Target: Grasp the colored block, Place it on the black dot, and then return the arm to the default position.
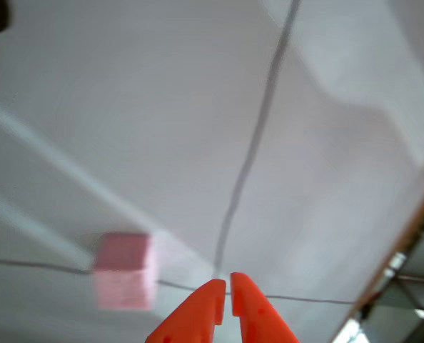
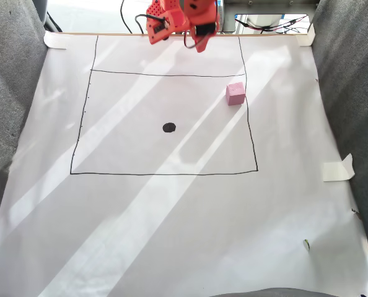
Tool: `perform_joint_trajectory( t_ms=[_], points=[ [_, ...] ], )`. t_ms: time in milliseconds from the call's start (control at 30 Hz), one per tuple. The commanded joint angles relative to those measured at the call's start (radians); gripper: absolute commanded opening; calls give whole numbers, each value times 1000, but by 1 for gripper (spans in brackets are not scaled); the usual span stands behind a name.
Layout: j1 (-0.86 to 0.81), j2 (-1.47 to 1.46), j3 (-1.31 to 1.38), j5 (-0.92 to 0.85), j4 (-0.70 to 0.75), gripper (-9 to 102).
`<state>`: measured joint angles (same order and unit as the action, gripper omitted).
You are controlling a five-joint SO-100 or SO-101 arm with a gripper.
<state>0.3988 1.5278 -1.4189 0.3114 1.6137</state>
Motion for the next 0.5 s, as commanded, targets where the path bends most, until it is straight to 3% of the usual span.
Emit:
perform_joint_trajectory(
  t_ms=[0,467],
  points=[
    [-9,-35,170,18,21,0],
    [101,-451,606,25,87,0]
  ],
)
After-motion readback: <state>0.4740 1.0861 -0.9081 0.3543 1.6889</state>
